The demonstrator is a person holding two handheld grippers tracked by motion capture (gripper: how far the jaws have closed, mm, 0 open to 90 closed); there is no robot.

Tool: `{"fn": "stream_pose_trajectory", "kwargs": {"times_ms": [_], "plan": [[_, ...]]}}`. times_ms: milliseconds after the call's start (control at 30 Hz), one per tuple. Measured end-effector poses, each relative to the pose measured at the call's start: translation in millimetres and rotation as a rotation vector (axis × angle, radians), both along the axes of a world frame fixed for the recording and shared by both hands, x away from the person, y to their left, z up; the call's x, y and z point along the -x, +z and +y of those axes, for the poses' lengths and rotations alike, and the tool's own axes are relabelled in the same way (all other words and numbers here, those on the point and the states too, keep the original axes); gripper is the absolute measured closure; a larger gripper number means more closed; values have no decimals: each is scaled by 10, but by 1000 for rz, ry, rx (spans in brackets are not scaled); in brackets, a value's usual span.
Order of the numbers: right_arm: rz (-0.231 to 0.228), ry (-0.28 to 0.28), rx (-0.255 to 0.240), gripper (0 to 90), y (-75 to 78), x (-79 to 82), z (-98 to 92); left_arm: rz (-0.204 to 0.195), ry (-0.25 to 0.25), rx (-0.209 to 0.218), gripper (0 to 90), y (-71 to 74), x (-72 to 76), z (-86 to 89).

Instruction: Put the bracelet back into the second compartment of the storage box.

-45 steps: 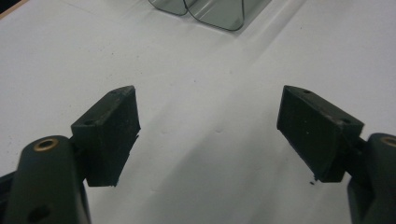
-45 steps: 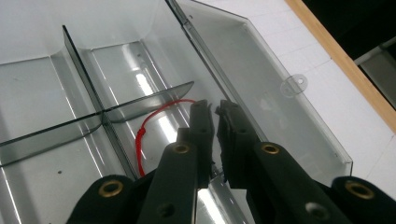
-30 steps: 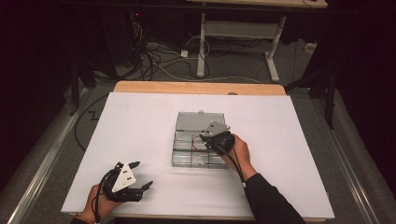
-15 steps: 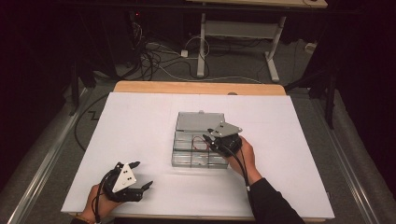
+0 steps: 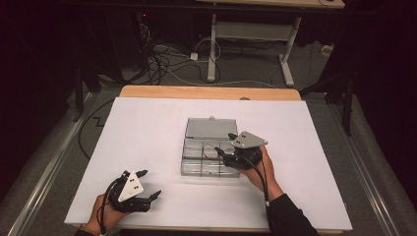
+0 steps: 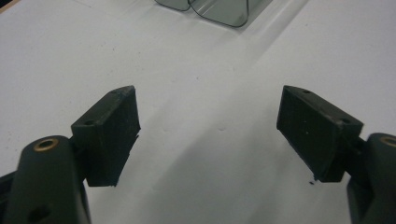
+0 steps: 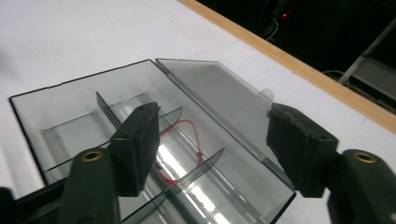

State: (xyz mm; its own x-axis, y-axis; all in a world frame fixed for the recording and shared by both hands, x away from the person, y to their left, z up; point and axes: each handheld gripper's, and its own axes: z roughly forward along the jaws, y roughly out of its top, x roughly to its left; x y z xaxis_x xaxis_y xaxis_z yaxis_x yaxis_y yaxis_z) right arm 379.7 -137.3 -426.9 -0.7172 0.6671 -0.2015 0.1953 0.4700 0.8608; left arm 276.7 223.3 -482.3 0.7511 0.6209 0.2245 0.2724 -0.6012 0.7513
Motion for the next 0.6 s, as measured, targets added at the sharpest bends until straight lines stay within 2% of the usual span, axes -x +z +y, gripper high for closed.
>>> {"fn": "stream_pose_trajectory", "kwargs": {"times_ms": [133, 333, 600], "plan": [[-10, -15, -30, 264, 7, 40, -22, 1, 0, -6, 205, -4, -2, -4], [-15, -13, -75, 239, 17, 89, -67, 2, -2, -8, 205, -7, -3, -11], [-16, 2, -75, 245, 34, 156, -152, -2, -1, -10, 204, -2, 2, -6]]}}
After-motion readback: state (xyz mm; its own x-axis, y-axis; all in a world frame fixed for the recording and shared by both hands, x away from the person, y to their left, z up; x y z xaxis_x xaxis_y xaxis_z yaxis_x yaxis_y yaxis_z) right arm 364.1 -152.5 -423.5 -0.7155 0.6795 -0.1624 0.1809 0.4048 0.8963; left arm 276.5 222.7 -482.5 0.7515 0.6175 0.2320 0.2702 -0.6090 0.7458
